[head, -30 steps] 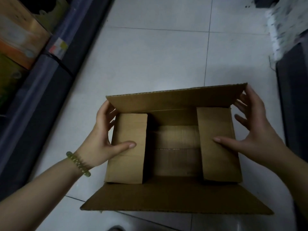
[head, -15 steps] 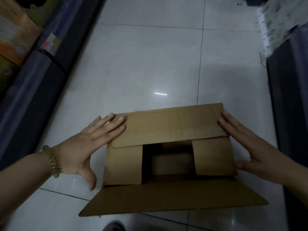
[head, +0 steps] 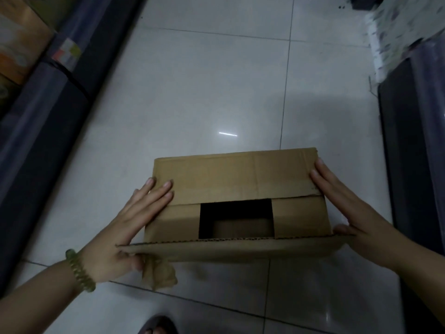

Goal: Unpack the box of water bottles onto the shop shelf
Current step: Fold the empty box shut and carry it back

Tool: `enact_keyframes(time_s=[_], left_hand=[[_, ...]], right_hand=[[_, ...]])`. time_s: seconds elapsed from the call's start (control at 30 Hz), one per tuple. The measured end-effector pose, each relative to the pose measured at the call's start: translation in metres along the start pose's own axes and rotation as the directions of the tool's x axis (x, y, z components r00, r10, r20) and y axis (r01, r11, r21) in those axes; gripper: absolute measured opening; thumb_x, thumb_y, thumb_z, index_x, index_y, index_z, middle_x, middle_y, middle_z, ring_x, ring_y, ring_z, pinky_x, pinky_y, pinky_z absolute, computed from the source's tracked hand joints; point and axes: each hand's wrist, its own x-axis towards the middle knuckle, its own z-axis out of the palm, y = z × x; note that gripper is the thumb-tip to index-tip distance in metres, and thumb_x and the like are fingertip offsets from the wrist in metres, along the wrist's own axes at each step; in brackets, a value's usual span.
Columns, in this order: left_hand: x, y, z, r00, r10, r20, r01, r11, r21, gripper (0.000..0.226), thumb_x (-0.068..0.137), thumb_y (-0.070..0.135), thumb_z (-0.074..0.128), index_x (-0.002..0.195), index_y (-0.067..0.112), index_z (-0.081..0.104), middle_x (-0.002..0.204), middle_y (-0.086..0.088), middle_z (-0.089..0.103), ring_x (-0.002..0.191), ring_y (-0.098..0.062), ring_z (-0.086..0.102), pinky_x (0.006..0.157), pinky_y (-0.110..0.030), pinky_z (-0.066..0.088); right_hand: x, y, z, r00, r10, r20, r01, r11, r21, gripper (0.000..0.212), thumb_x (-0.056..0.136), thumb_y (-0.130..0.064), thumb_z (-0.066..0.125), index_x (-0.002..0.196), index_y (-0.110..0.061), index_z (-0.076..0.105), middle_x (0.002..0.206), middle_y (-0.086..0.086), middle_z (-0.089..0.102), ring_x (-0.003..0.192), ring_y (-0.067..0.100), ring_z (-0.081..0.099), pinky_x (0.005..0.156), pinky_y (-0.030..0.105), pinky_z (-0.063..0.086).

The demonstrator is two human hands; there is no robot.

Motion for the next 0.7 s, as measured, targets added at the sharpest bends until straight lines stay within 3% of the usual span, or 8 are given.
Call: enact_keyframes(time_s=[0.07, 0.1, 0.2, 0.27, 0.33, 0.4, 0.5, 0.7], left_hand=[[0.006, 0.001, -0.002, 0.997, -0.035, -0.064, 0.033, 0.999, -0.039, 0.099, 0.08, 0.079, 0.016, 0.149, 0.009, 0.027, 0.161, -0.001, 0.017, 0.15, -0.026, 0.005, 0.118, -0.045, 0.01], [0.009, 0.004, 0.0, 0.994, -0.047, -0.097, 0.04, 0.996, -0.077, 0.099, 0.081, 0.079, 0.013, 0.148, 0.007, 0.029, 0.16, -0.001, 0.019, 0.15, -0.026, 0.006, 0.119, -0.043, 0.009], [0.014, 0.01, 0.006, 0.978, -0.048, -0.202, 0.008, 0.981, -0.191, 0.094, 0.086, 0.074, 0.013, 0.143, 0.003, 0.035, 0.159, 0.0, 0.024, 0.15, -0.025, 0.008, 0.121, -0.033, 0.008], [0.016, 0.012, 0.009, 0.962, -0.102, -0.252, 0.026, 0.958, -0.287, 0.083, 0.089, 0.071, 0.017, 0.142, 0.01, 0.038, 0.157, 0.006, 0.027, 0.149, -0.022, 0.01, 0.121, -0.027, 0.009], [0.018, 0.013, 0.013, 0.939, -0.173, -0.298, 0.053, 0.927, -0.371, 0.068, 0.091, 0.067, 0.022, 0.142, 0.026, 0.04, 0.155, 0.012, 0.03, 0.149, -0.018, 0.012, 0.12, -0.024, 0.01], [0.02, 0.017, 0.016, 0.915, -0.217, -0.341, 0.067, 0.913, -0.402, 0.057, 0.093, 0.063, 0.027, 0.142, 0.036, 0.039, 0.155, 0.013, 0.031, 0.148, -0.017, 0.015, 0.12, -0.024, 0.013], [0.02, 0.019, 0.02, 0.87, -0.287, -0.4, 0.097, 0.896, -0.433, 0.06, 0.093, 0.06, 0.034, 0.145, 0.028, 0.035, 0.155, 0.008, 0.031, 0.146, -0.016, 0.023, 0.119, -0.031, 0.02], [0.021, 0.024, 0.019, 0.846, -0.356, -0.397, 0.137, 0.865, -0.483, 0.07, 0.088, 0.064, 0.042, 0.144, 0.021, 0.036, 0.154, 0.014, 0.032, 0.143, -0.007, 0.029, 0.116, -0.026, 0.026]], right_hand=[[0.002, 0.015, 0.004, 0.999, 0.032, 0.012, -0.031, 0.999, -0.013, 0.089, 0.078, -0.047, 0.057, 0.15, -0.036, 0.005, 0.161, -0.017, -0.004, 0.148, 0.001, 0.002, 0.116, 0.011, 0.005], [0.004, 0.025, 0.006, 0.999, 0.038, 0.005, -0.038, 0.999, -0.023, 0.085, 0.082, -0.053, 0.055, 0.15, -0.038, 0.008, 0.16, -0.018, 0.001, 0.147, -0.001, 0.004, 0.119, 0.016, 0.006], [0.011, 0.04, 0.013, 0.99, 0.114, -0.079, -0.107, 0.991, 0.086, 0.049, 0.086, -0.069, 0.043, 0.131, -0.07, 0.025, 0.138, -0.047, 0.031, 0.131, -0.021, 0.027, 0.12, 0.042, 0.019], [0.005, 0.045, 0.018, 0.98, 0.183, -0.072, -0.168, 0.97, 0.178, 0.036, 0.092, -0.06, 0.043, 0.122, -0.076, 0.03, 0.128, -0.057, 0.032, 0.121, -0.031, 0.028, 0.119, 0.039, 0.02], [0.002, 0.014, 0.02, 0.983, 0.166, -0.074, -0.147, 0.966, 0.213, 0.057, 0.09, -0.046, 0.046, 0.142, -0.054, 0.023, 0.146, -0.045, 0.017, 0.134, -0.023, 0.017, 0.118, 0.02, 0.018], [0.001, -0.007, 0.026, 0.979, 0.148, -0.137, -0.109, 0.961, 0.255, 0.082, 0.081, -0.051, 0.055, 0.151, -0.035, 0.016, 0.156, -0.03, 0.003, 0.143, -0.011, 0.007, 0.113, 0.008, 0.018], [0.002, -0.014, 0.031, 0.964, 0.11, -0.242, -0.043, 0.963, 0.266, 0.084, 0.079, -0.069, 0.052, 0.149, -0.036, 0.019, 0.158, -0.027, 0.006, 0.145, -0.006, 0.01, 0.112, 0.01, 0.021], [0.005, -0.02, 0.042, 0.927, 0.147, -0.346, -0.02, 0.938, 0.347, 0.083, 0.079, -0.056, 0.059, 0.148, -0.024, 0.027, 0.157, -0.023, 0.015, 0.143, -0.007, 0.016, 0.108, 0.006, 0.026]])
